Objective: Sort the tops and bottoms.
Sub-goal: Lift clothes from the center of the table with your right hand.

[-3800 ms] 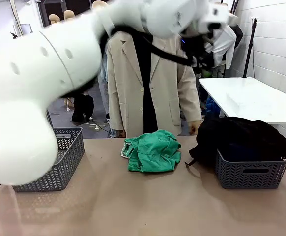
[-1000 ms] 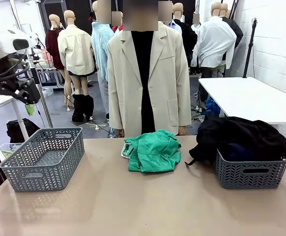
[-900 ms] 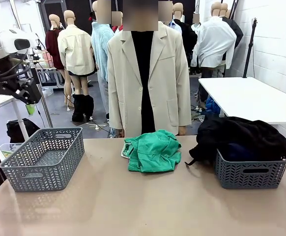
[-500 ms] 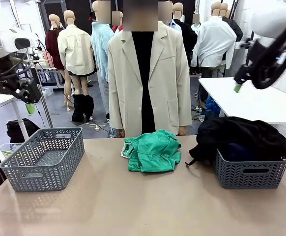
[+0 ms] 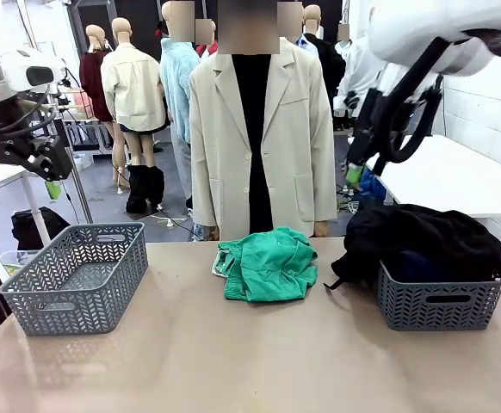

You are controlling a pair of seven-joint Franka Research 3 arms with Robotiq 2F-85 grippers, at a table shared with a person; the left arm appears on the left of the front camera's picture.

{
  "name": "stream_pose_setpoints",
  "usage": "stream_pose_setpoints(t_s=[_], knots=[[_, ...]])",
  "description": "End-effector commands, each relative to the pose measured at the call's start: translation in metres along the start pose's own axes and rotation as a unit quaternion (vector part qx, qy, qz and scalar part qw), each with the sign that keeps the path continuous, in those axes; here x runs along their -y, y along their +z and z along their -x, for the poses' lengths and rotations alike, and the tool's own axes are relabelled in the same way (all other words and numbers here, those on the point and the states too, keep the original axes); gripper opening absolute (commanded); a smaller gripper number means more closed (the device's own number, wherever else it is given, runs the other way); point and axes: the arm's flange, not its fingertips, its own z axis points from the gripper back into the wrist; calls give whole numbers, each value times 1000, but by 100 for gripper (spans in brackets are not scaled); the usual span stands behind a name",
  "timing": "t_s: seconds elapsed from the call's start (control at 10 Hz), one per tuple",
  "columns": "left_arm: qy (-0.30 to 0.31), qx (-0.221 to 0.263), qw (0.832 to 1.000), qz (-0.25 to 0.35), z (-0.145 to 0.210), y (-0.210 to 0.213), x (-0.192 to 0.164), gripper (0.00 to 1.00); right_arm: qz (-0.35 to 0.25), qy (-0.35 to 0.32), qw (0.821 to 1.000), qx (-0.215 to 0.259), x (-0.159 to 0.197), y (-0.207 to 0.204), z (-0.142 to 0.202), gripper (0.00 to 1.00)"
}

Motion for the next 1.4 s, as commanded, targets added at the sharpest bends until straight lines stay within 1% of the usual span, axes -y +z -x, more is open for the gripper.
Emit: stream_pose_setpoints(t_s=[0.0, 0.1, 0.2, 0.8, 0.9, 1.0, 1.1, 1.2, 1.3], knots=[[3, -10, 1000, 8, -2, 4, -1, 100, -39, 4, 999, 18, -14, -28, 9, 100], [3, -10, 1000, 8, -2, 4, -1, 100, -13, -5, 999, 52, -25, -38, 15, 100], [3, -10, 1000, 8, -2, 4, -1, 100, -23, 1, 1000, -5, -9, -21, -2, 100], [3, -10, 1000, 8, -2, 4, -1, 100, -23, 1, 1000, -5, -9, -21, -2, 100], [3, -10, 1000, 8, -2, 4, -1, 100, -27, -4, 1000, 5, -12, -20, 0, 100], [3, -10, 1000, 8, -2, 4, -1, 100, -46, 51, 998, 4, -10, -47, -17, 100], [3, -10, 1000, 8, -2, 4, -1, 100, -55, 95, 994, -15, -8, -71, -25, 100], [3, -10, 1000, 8, -2, 4, -1, 100, -79, 129, 988, -7, -8, -86, -31, 100], [3, -10, 1000, 8, -2, 4, -1, 100, -78, 140, 987, -8, -9, -104, -40, 100]])
